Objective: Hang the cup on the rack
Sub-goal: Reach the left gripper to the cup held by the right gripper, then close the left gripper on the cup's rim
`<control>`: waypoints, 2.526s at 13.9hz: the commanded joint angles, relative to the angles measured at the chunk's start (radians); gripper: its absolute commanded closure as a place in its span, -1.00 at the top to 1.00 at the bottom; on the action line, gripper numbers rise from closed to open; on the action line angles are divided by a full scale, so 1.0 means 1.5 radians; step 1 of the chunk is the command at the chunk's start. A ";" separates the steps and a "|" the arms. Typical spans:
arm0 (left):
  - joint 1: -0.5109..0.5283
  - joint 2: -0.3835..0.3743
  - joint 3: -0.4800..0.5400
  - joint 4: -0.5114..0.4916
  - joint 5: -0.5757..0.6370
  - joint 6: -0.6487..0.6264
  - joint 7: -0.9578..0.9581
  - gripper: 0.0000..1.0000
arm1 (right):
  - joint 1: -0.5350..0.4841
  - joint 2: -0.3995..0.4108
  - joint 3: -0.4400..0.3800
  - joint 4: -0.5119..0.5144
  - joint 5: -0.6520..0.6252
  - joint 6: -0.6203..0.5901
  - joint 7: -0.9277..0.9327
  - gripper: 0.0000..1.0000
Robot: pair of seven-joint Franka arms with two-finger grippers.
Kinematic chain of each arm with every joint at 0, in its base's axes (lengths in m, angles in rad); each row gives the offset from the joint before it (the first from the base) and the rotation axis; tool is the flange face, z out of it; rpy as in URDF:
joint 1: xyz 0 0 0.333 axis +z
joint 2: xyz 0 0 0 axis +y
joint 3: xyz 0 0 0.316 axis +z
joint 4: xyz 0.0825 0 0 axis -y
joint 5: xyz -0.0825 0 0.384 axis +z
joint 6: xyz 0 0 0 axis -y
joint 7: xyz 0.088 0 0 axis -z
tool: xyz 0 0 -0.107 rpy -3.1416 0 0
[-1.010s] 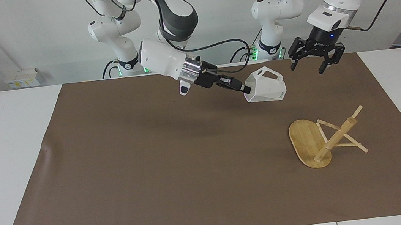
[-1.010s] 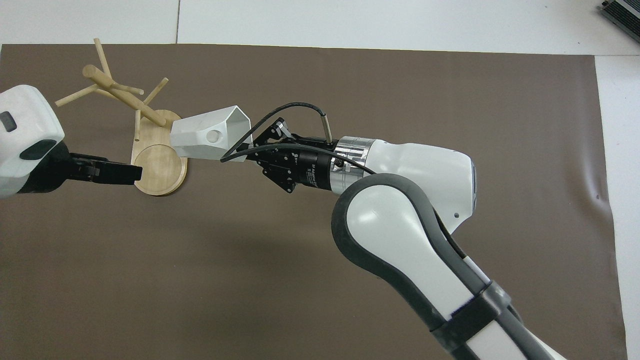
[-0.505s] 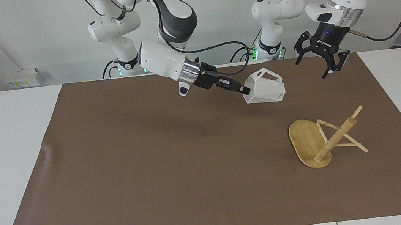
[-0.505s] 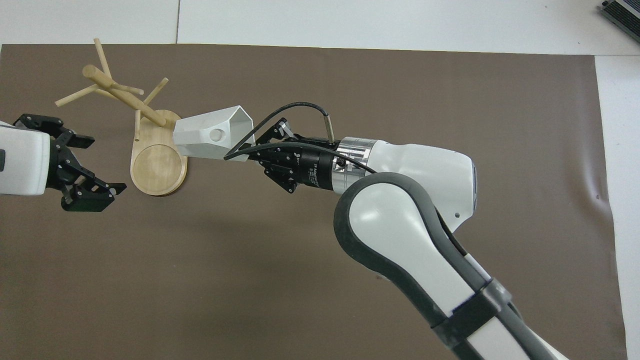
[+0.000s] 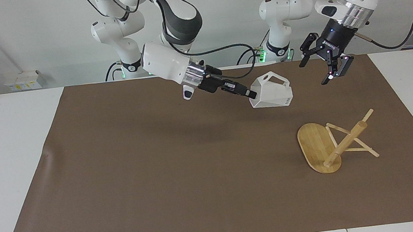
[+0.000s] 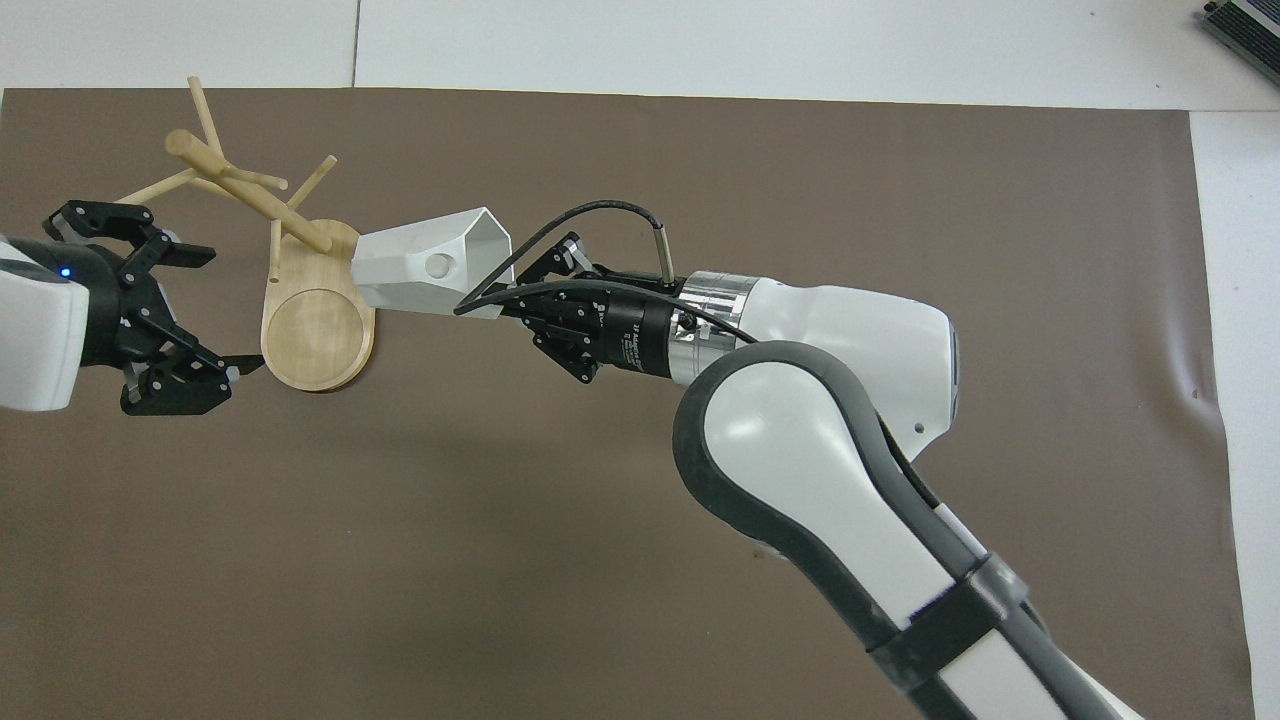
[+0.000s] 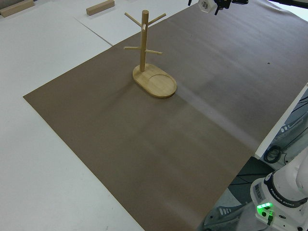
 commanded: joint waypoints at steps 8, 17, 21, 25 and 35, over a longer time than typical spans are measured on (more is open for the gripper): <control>-0.025 0.043 -0.005 -0.007 -0.097 0.050 0.143 1.00 | -0.006 -0.011 0.004 -0.009 0.016 0.011 0.010 -1.00; -0.072 0.043 -0.005 -0.024 -0.103 0.141 0.080 1.00 | -0.004 -0.011 0.004 -0.010 0.016 0.022 0.010 -1.00; -0.080 0.039 -0.004 -0.042 -0.102 0.165 0.078 1.00 | -0.004 -0.011 0.004 -0.010 0.016 0.023 0.010 -1.00; -0.090 0.041 -0.004 -0.061 -0.102 0.210 0.062 1.00 | -0.004 -0.011 0.004 -0.010 0.016 0.023 0.010 -1.00; -0.101 0.046 -0.005 -0.065 -0.103 0.228 0.030 -0.22 | -0.004 -0.011 0.004 -0.010 0.015 0.024 0.011 -1.00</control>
